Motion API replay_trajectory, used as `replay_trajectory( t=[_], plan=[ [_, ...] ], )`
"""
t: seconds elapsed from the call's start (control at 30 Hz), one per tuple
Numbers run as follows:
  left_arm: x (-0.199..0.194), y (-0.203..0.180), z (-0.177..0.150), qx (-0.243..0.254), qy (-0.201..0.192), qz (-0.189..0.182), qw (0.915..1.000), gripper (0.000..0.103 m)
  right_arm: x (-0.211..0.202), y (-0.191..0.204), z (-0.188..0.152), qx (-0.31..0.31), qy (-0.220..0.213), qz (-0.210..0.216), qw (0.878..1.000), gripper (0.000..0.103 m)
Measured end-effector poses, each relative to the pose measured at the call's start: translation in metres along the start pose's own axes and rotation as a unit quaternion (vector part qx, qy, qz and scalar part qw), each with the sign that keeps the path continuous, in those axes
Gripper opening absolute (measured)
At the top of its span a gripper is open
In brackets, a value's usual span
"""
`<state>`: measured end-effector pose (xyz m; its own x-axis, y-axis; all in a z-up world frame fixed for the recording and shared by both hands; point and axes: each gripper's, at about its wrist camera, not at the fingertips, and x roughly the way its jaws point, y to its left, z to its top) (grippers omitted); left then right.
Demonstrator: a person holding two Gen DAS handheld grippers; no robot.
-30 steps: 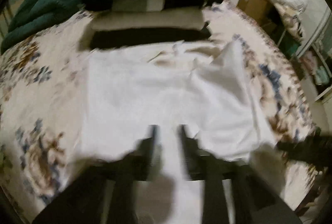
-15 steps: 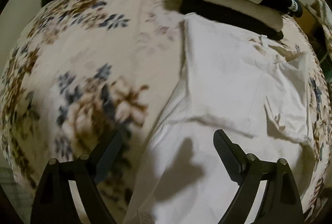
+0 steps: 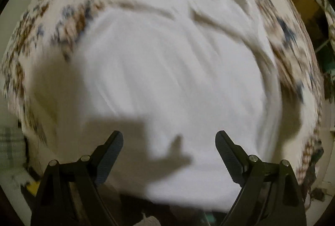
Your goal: Fold small clothes
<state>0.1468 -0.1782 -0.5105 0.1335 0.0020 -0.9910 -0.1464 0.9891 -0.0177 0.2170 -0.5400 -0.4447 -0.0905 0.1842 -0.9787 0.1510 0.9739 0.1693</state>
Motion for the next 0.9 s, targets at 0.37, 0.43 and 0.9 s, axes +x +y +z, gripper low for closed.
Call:
replay_trajectory(
  t=[0.37,0.43,0.9],
  plan=[
    [0.066,-0.146,-0.092,0.071,0.032,0.033,0.9964,0.062,0.015,-0.074,0.043,-0.031,0.003,0.021,0.999,0.062],
    [0.082,-0.151,-0.089,0.068,0.042,0.04,0.996,0.014,0.018,-0.074,0.061,-0.032,-0.007,0.037,0.999,0.062],
    [-0.004,-0.082,-0.08,-0.068,-0.041,0.012,0.9968,0.001,0.062,0.066,0.231,-0.095,-0.036,0.151,0.983,0.062]
  ],
)
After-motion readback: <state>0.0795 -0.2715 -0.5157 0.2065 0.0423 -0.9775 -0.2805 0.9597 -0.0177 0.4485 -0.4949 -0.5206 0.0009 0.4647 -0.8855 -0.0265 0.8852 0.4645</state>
